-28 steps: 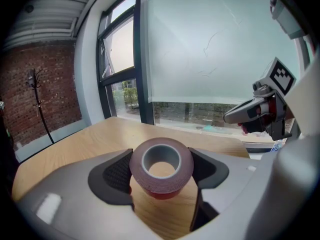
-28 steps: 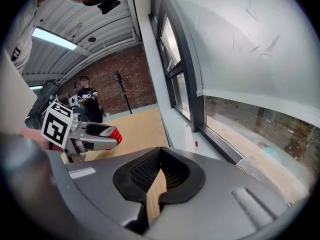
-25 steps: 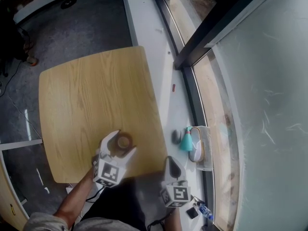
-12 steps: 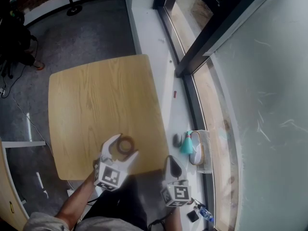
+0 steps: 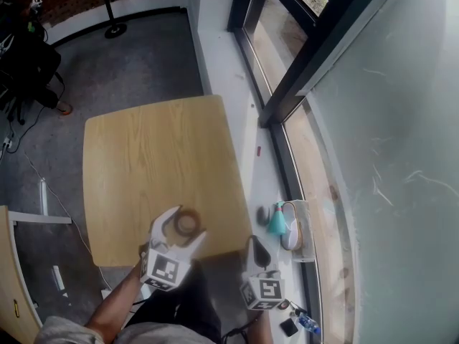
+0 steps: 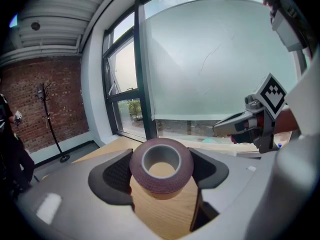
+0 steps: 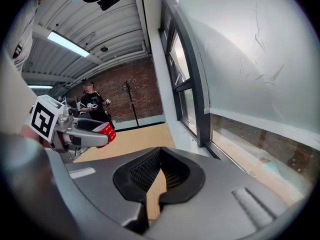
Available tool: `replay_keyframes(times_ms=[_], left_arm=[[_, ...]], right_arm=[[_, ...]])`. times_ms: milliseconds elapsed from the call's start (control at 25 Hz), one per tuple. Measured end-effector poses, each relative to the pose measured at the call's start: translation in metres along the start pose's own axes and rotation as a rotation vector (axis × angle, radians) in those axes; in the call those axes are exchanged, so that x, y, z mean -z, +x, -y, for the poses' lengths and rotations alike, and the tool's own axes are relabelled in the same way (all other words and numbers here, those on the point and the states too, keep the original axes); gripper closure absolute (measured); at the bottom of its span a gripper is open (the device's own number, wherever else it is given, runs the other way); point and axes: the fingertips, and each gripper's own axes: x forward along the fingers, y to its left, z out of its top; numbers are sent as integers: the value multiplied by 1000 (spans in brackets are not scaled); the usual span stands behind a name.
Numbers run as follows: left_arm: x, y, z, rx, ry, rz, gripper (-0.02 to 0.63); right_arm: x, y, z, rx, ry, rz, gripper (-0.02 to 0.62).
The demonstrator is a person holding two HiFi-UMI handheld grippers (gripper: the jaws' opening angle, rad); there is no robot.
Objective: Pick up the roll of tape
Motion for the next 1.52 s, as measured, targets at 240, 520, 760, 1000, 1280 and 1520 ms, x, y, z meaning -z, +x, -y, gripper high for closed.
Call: replay_keyframes(times_ms=[240,520,760,1000,1280,1520], left_arm=[[-17,-21,3,-16,4,34,264],[-37,-54,-7,-63,-1,72,264],[-49,-85,-18,-110,-10,100,264],[-58,-110,-25,-141,-20,122,264],[-82,-138,-33,-171,-15,150,265],[-93,-158,-43,-195,-10,178,265]], right_arm=[[-3,-17,-3,2,-17,8,581],[-28,-27,-28,-25,-34,48,581],[-34,-34,-47,-58,-63,55,581],[-53,-42,-69,-76,-75,76,581],[-75,-50,-89,-97,-92,100,581],[-92,-50,-103,-101,-108,115,581]])
